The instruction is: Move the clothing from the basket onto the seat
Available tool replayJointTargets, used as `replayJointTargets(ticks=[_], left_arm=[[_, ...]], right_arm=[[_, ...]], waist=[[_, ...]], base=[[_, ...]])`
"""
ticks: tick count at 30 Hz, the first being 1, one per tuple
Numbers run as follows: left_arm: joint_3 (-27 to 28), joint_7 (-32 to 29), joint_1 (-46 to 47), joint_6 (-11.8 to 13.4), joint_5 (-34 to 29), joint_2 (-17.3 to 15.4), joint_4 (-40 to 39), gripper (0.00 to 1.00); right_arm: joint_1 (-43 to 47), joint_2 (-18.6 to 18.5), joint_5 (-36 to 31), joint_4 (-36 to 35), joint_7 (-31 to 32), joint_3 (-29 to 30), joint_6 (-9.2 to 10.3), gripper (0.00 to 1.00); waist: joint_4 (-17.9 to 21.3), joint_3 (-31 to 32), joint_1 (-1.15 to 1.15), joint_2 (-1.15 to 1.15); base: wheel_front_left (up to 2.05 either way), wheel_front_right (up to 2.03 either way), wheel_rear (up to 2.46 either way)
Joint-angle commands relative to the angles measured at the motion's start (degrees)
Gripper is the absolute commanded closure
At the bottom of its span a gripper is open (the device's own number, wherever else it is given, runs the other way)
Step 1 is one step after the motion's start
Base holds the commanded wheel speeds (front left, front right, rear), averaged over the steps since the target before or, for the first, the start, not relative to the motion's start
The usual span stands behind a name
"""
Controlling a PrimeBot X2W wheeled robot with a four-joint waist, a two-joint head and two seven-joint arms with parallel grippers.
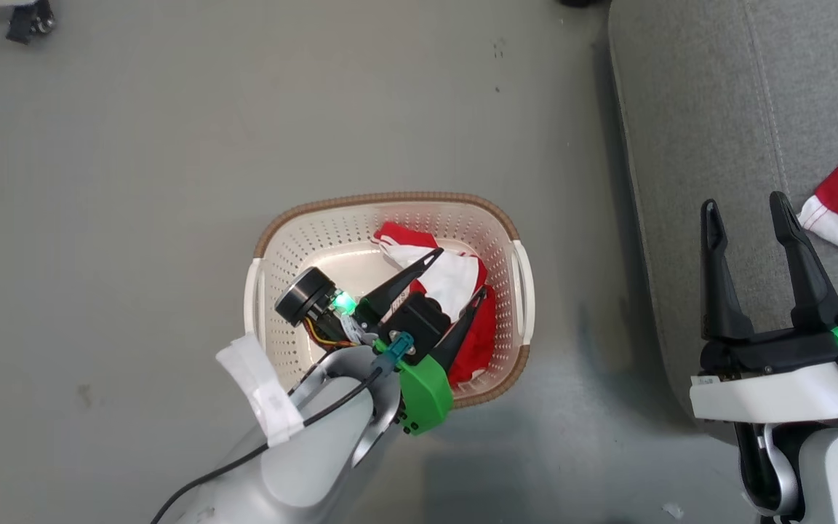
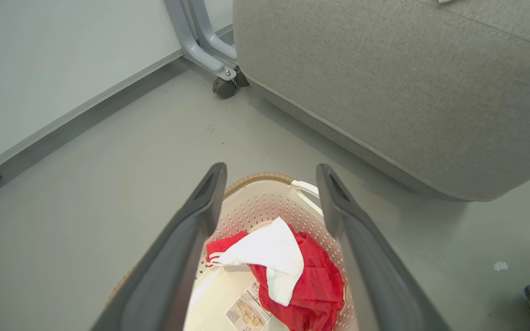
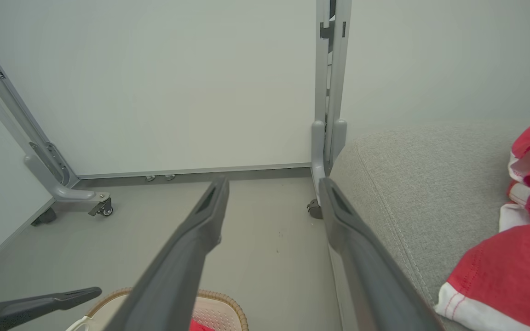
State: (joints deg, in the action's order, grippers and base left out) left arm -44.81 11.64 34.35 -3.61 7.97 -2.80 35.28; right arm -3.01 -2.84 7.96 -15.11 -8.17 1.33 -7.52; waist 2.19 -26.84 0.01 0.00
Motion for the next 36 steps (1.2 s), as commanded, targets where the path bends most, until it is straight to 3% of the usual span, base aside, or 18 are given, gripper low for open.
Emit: replayJointTargets(ticks=[1,14,26,36], left_arm=[[-1.7,-0.6,2.6,-0.3,0.5,-0.3,1.6,0.00],[-11.4,-4.4,13.9,0.7,2.3,-0.3,17.2,0.00],[-13.3,-5.2,20.5,-0.3,2.2,-0.8,31.0,0.00],[-16.2,-6.7,24.4,-0.7,-0.2,-3.2,36.5,0.00]], right_arm=[[-1.4,-0.1,0.7,0.3,-0.7,-0.2,0.06,0.00],[-5.8,-0.1,3.1,2.8,-4.4,-3.8,0.06,0.00],[-7.7,0.0,5.5,4.7,-6.6,-7.1,0.06,0.00],[-8.1,-0.1,7.4,5.2,-7.1,-9.2,0.06,0.00]], waist=[[3.6,-7.8,-0.01,0.00],[9.1,-19.9,-0.01,0.00],[13.4,-25.6,-0.01,0.00],[16.4,-28.9,-0.01,0.00]], base=[[0.00,0.00,0.00],[0.00,0.00,0.00],[0.00,0.00,0.00],[0.00,0.00,0.00]])
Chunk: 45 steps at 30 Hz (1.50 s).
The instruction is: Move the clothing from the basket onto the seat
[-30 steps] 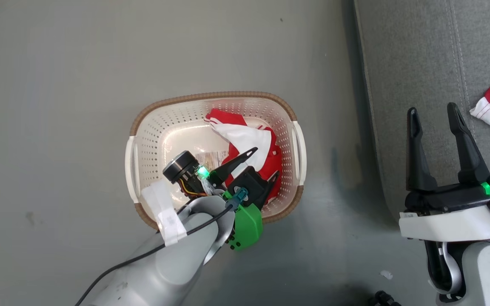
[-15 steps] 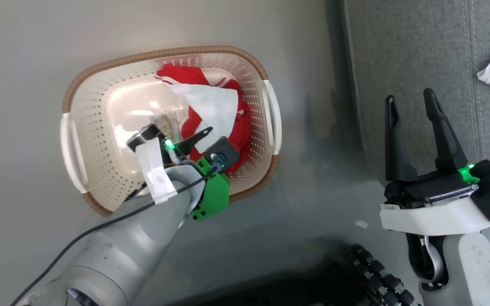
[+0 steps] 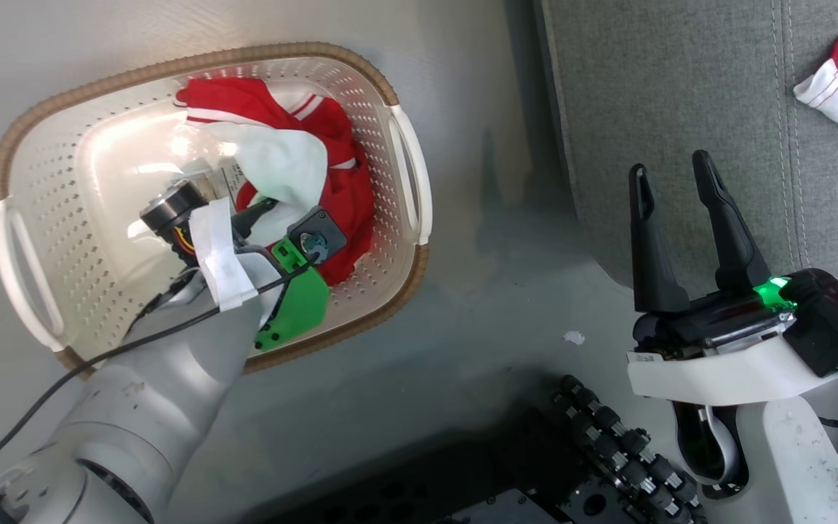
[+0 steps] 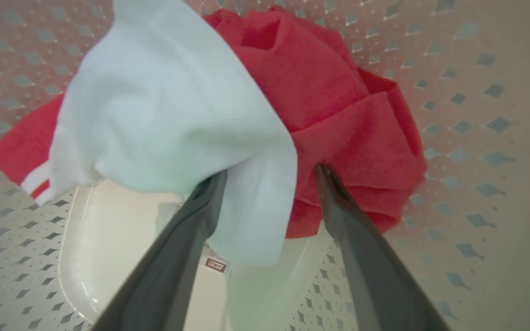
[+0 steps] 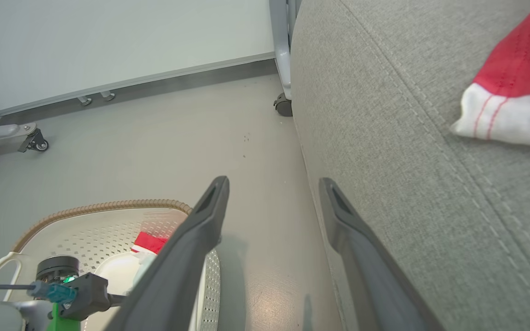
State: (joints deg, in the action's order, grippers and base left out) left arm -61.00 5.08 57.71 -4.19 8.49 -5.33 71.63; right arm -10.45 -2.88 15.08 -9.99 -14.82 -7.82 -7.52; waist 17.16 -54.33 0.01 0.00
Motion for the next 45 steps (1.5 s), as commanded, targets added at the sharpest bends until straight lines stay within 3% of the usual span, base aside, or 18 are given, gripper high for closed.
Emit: replayJointTargets(ticks=[1,8,14,15,16,18,29,39,45], left_arm=[[-0.5,-0.7,1.4,-0.1,-0.9,-1.1,0.5,0.00],[-1.6,-1.0,3.5,1.0,-1.4,-2.9,1.4,0.00],[-2.1,-0.6,5.0,4.0,-2.0,-4.6,1.8,0.00],[-2.2,-0.8,5.2,4.3,-2.0,-4.8,1.9,0.04],[-2.2,-0.7,5.2,4.4,-1.8,-4.9,1.9,0.40],[-2.3,-0.8,5.6,4.8,-1.7,-5.5,1.9,1.00],[-1.4,3.1,6.0,4.8,0.6,-6.7,2.1,1.00],[0.8,9.2,3.1,2.9,4.6,-3.8,0.8,1.00],[2.6,10.2,0.4,3.0,6.5,-2.4,-6.6,1.00]], right_arm=[[-0.6,0.0,0.5,0.2,-0.5,-0.2,0.06,0.00],[-1.0,0.0,1.4,-0.5,-0.4,-1.3,0.06,0.00],[-1.2,0.0,1.9,-1.1,-0.4,-1.7,0.06,0.00],[-1.2,0.0,2.0,-1.3,-0.4,-1.7,0.06,0.00],[-1.2,0.0,2.0,-1.4,-0.4,-1.7,0.06,0.00],[-0.9,0.0,2.1,-1.6,-0.4,-1.6,0.06,0.00],[-0.9,0.0,2.5,-2.3,-0.4,-1.4,0.06,0.00],[-1.4,0.0,1.3,-1.8,-0.4,0.4,0.06,0.00],[-0.4,0.0,-0.2,-1.6,-0.4,2.2,0.06,0.00]], waist=[[1.6,-1.7,-0.01,0.00],[2.8,-3.3,-0.01,0.00],[3.9,-4.2,-0.01,0.00],[4.0,-4.4,-0.01,0.00],[4.1,-4.4,-0.01,0.00],[4.1,-4.4,-0.01,0.00],[4.2,-4.0,-0.01,0.00],[1.0,-0.3,-0.01,0.00],[-1.5,4.0,-0.01,0.00]], base=[[0.00,0.00,0.00],[0.00,0.00,0.00],[0.00,0.00,0.00],[0.00,0.00,0.00],[0.00,0.00,0.00],[0.00,0.00,0.00],[0.00,0.00,0.00],[0.00,0.00,0.00],[0.00,0.00,0.00]])
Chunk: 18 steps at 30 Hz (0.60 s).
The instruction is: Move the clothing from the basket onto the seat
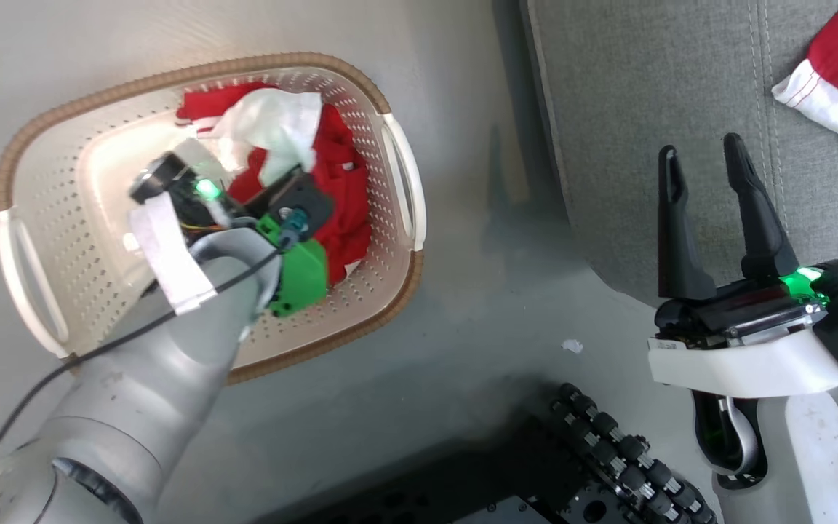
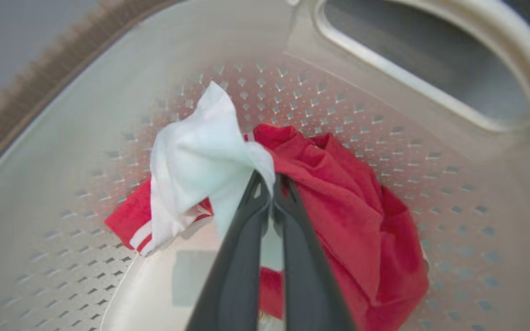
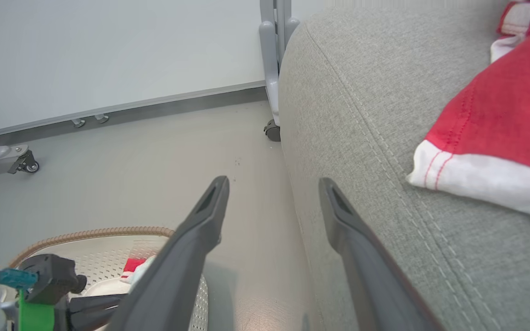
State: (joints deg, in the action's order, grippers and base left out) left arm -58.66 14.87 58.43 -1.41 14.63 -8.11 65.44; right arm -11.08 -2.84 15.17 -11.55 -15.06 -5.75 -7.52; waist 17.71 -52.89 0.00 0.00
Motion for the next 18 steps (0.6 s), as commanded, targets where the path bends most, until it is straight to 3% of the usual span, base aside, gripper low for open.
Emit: replayJointTargets(ticks=[1,11,18], left_arm=[[0.7,0.4,-1.2,0.4,0.5,0.1,-3.0,1.00],[6.1,0.4,-11.1,1.3,0.0,-3.1,-25.8,1.00],[10.9,0.4,-18.4,0.9,-1.6,-3.5,-39.0,1.00]], right_arm=[[0.5,-0.1,-0.6,0.0,-0.2,0.7,0.06,0.00],[2.9,-0.1,-4.3,-0.5,0.8,4.2,0.06,0.00],[4.5,-0.1,-6.0,-2.1,3.6,5.8,0.06,0.00]], waist=[[-2.6,3.4,0.00,0.00],[-7.4,12.4,0.00,0.00],[-10.2,18.6,0.00,0.00]], base=[[0.00,0.00,0.00],[0.00,0.00,0.00],[0.00,0.00,0.00]])
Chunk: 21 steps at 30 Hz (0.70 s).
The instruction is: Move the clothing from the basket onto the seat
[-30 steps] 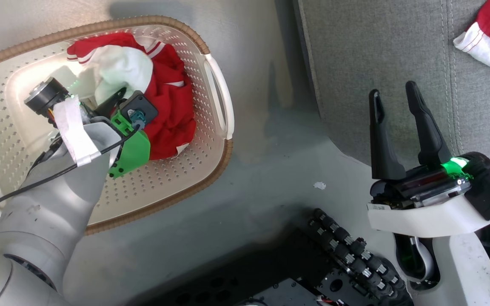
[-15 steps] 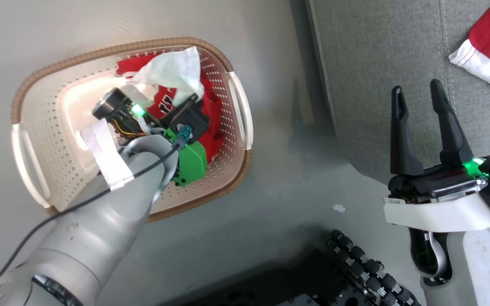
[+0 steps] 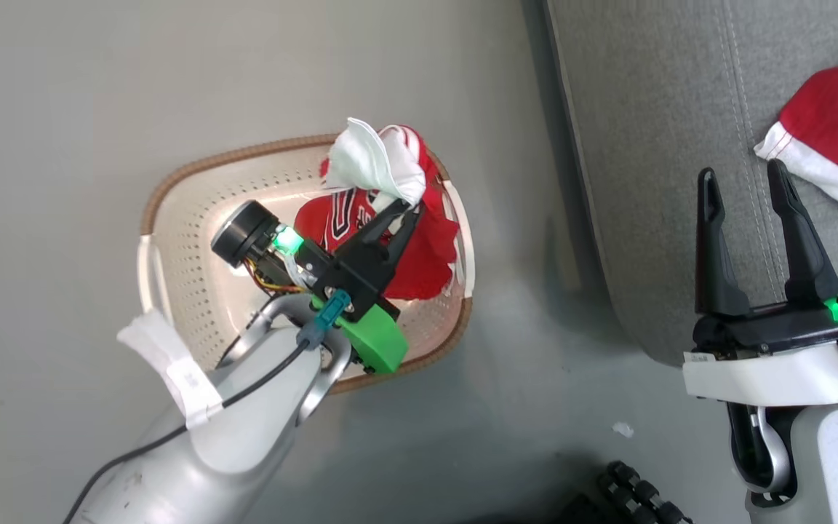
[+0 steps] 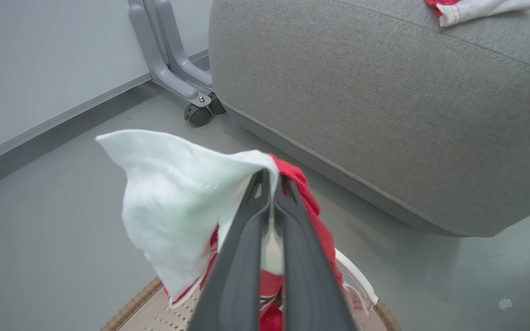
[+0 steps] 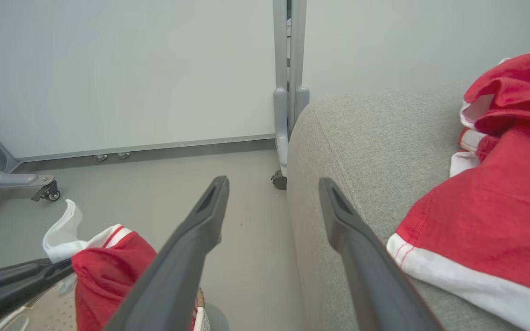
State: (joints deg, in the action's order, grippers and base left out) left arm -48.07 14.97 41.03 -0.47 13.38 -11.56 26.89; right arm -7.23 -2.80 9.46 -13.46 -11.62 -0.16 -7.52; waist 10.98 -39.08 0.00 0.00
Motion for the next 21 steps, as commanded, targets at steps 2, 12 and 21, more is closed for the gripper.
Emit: replayJointTargets(ticks=[2,12,21], left_arm=[[1.7,0.3,-3.1,-0.4,-0.8,0.1,-3.6,1.00],[10.1,0.3,-12.8,-3.7,-0.7,2.6,-17.2,1.00],[18.1,0.3,-18.4,-5.3,0.7,5.2,-25.2,1.00]], right_arm=[[1.4,-0.2,-0.7,-0.7,1.1,0.6,0.06,0.00],[5.5,-0.2,-2.4,-2.0,5.2,0.5,0.06,0.00],[8.6,-0.2,-2.6,-2.4,7.7,-0.9,0.06,0.00]], waist=[[-4.3,6.7,0.00,0.00],[-8.4,17.2,0.00,0.00],[-10.7,24.6,0.00,0.00]], base=[[0.00,0.00,0.00],[0.00,0.00,0.00],[0.00,0.00,0.00]])
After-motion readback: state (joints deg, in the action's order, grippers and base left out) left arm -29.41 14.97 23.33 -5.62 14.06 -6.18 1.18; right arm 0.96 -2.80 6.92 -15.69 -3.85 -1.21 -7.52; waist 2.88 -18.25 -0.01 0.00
